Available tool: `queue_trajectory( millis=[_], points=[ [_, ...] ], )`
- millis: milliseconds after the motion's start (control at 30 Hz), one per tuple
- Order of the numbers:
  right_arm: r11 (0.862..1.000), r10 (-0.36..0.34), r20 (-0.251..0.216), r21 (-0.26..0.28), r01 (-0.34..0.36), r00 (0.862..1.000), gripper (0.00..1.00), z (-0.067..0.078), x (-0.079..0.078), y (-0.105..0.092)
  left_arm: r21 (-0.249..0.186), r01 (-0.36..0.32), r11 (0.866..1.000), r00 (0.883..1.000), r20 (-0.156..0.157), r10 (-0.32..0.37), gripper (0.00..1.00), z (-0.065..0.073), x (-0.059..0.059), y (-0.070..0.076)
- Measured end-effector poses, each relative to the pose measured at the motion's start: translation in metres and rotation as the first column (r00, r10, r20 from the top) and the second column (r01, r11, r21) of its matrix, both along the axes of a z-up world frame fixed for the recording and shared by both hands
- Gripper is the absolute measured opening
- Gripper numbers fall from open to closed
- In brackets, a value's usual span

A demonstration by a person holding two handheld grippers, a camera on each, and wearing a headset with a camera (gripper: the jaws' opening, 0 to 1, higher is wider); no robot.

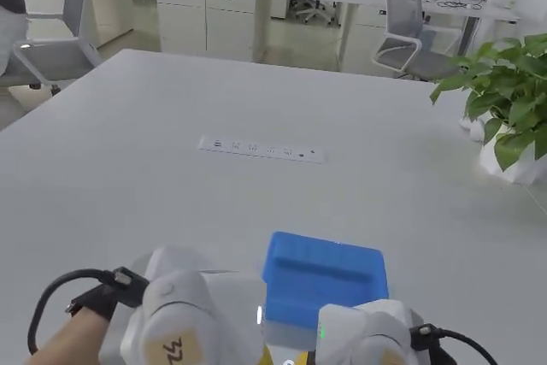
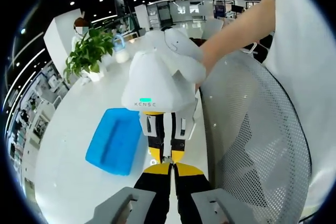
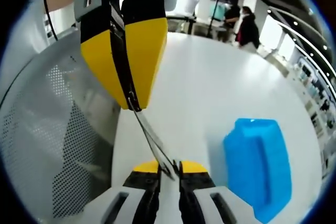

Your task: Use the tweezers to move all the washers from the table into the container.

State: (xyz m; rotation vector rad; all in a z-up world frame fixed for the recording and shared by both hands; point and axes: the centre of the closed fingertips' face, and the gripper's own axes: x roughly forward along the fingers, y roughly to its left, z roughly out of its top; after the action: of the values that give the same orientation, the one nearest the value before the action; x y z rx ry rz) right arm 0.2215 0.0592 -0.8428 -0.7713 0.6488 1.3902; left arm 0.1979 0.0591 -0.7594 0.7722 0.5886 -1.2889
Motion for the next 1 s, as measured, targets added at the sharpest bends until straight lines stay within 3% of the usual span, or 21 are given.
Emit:
queue_trajectory(
  millis=[233, 467, 767, 1000],
  points=[
    [0.999, -0.009, -0.018, 0.045, 0.01, 1.0, 0.09, 0.004, 0.002, 0.009, 0.005, -0.005, 1.0, 1.0, 0.011, 0.005, 0.0, 0.007, 0.004, 0.002],
    [0.998, -0.018, -0.041, 0.055, 0.02, 0.999, 0.08, 0.002, 0.003, 0.011, 0.006, 0.005, 1.0, 1.0, 0.015, -0.005, 0.0, 0.008, 0.013, -0.005],
    [0.995, -0.059, -0.079, 0.074, 0.065, 0.995, 0.08, -0.001, 0.009, 0.007, 0.003, -0.012, 1.0, 1.0, -0.027, 0.012, 0.0, 0.008, 0.028, -0.01],
    [0.982, -0.079, -0.142, 0.157, 0.102, 0.987, 0.11, 0.021, 0.009, 0.013, 0.017, -0.004, 1.0, 0.998, -0.06, 0.006, 0.0, 0.006, 0.034, -0.009]
  ],
)
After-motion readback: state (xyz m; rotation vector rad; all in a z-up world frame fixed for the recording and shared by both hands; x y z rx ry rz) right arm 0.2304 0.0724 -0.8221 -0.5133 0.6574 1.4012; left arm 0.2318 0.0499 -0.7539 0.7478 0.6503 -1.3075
